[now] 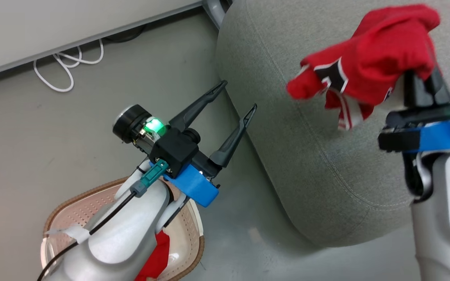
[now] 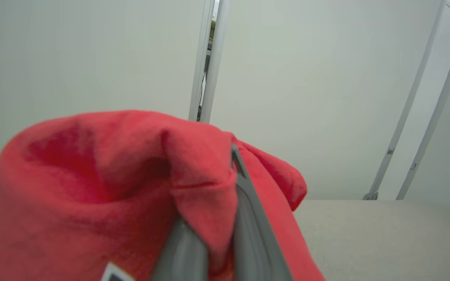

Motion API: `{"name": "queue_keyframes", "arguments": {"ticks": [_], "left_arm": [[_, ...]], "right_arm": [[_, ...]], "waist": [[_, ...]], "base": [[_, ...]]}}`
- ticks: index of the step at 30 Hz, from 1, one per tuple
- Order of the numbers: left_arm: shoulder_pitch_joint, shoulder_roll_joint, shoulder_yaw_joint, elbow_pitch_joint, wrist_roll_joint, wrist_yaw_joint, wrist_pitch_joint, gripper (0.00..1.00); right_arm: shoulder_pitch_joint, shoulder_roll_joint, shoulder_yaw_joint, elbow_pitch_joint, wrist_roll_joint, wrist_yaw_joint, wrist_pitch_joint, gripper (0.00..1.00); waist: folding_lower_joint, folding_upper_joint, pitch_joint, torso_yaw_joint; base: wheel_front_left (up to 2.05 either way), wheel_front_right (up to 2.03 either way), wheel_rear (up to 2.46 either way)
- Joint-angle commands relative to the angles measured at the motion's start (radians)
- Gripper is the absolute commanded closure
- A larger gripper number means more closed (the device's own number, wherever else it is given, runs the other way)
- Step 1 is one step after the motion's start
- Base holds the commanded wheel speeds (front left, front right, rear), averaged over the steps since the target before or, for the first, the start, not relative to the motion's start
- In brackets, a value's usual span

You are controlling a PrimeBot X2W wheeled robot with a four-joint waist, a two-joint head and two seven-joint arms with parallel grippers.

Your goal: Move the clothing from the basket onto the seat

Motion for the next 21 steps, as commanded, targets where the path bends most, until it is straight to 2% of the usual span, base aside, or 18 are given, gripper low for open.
{"name": "queue_keyframes", "arguments": {"ticks": [1, 12, 16, 21], "left_arm": [[-0.024, 0.013, 0.008, -0.006, 0.008, -0.001, -0.003, 0.00], [-0.127, 0.074, 0.008, -0.061, 0.054, -0.001, -0.003, 0.00], [-0.162, 0.093, 0.011, -0.084, 0.063, -0.001, -0.003, 0.00], [-0.192, 0.120, 0.014, -0.100, 0.078, -0.001, -0.002, 0.00]], "right_arm": [[-0.046, -0.012, -0.013, -0.005, 0.004, 0.000, -0.001, 1.00], [-0.424, -0.151, -0.176, 0.092, 0.013, 0.000, -0.001, 1.00], [-0.515, -0.207, -0.232, 0.176, 0.018, 0.000, -0.001, 1.00], [-0.587, -0.221, -0.303, 0.332, 0.036, 0.000, -0.001, 1.00]], "waist": [[0.0000, 0.0000, 0.046, 0.019], [0.0000, 0.0000, 0.298, 0.081], [0.0000, 0.0000, 0.383, 0.099], [0.0000, 0.0000, 0.469, 0.103]], "base": [[0.00, 0.00, 0.00], [0.00, 0.00, 0.00], [0.00, 0.00, 0.00], [0.00, 0.00, 0.00]]}}
